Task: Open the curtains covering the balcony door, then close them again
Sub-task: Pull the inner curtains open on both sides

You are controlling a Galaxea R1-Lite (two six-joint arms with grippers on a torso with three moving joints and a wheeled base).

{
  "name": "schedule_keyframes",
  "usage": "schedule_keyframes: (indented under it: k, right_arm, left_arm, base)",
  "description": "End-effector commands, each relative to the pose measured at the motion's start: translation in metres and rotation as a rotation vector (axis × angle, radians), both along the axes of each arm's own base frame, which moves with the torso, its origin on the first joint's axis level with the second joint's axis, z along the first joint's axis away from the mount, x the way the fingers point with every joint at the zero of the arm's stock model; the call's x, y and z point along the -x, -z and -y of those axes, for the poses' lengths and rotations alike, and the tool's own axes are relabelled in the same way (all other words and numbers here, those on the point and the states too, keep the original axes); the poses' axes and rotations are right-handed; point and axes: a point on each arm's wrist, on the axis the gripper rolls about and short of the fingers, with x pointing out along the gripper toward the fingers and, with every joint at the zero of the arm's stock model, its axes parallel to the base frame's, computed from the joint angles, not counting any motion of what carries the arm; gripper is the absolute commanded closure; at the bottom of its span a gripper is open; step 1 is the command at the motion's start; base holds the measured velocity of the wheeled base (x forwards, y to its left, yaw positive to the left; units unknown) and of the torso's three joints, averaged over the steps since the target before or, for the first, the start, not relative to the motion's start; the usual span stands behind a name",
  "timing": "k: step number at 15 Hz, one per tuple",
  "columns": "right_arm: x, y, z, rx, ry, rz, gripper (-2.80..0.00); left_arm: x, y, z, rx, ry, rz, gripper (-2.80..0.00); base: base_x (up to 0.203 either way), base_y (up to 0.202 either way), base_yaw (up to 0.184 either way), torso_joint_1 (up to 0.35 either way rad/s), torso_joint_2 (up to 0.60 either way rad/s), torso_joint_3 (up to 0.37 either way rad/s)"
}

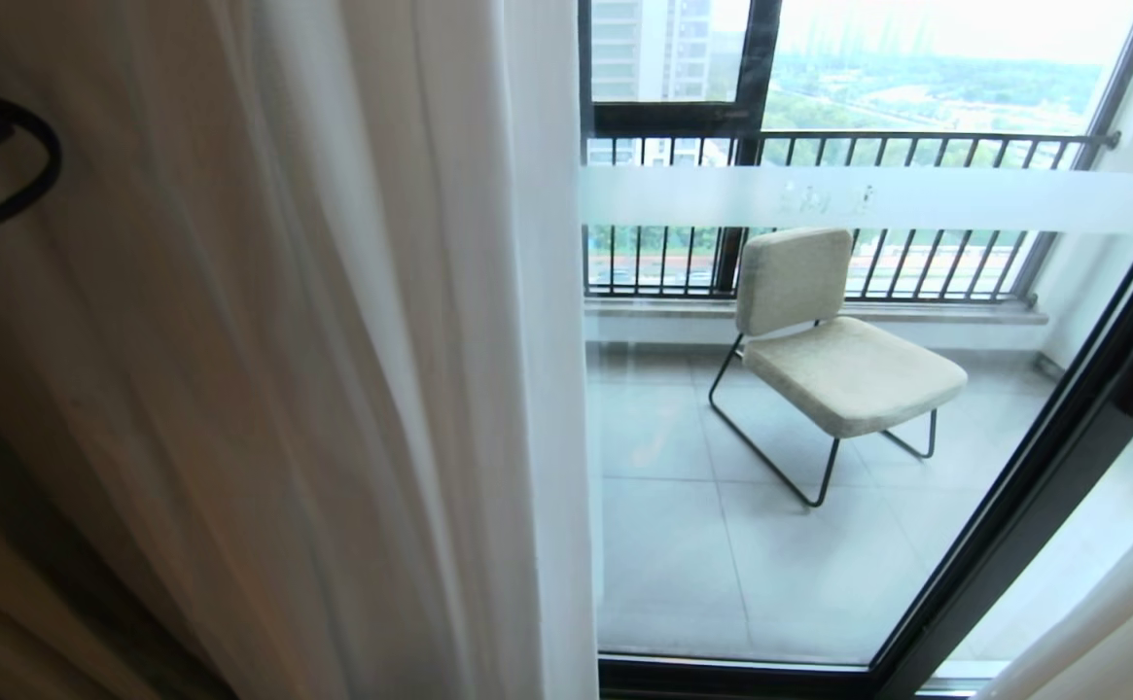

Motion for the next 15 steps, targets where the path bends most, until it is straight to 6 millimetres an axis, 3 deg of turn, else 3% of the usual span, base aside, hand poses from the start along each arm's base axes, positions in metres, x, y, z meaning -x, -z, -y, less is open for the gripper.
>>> schedule_keyframes:
  k: [1, 7, 10, 15]
  right_arm:
    - [0.000, 0.000, 0.000, 0.001, -0.002, 0.000, 0.00]
    - [0.000, 0.000, 0.000, 0.001, -0.002, 0.000, 0.00]
    - [0.000, 0.000, 0.000, 0.001, -0.002, 0.000, 0.00]
    - [0.000, 0.000, 0.000, 0.001, -0.002, 0.000, 0.00]
  left_arm:
    - [-0.005, 0.001, -0.001, 0.000, -0.007, -0.006, 0.00]
    - [-0.031, -0.002, -0.004, 0.034, -0.008, -0.007, 0.00]
    - [-0.044, -0.003, -0.022, 0.055, -0.056, -0.001, 0.00]
    - [-0.057, -0.004, -0.077, 0.064, -0.119, 0.002, 0.00]
  base:
    - [0.000, 0.000, 0.000, 0.000, 0.00, 0.000]
    - [0.000, 0.000, 0.000, 0.000, 0.00, 0.000]
    - [0.000, 0.000, 0.000, 0.000, 0.00, 0.000]
    - [0.000, 0.000, 0.000, 0.000, 0.00, 0.000]
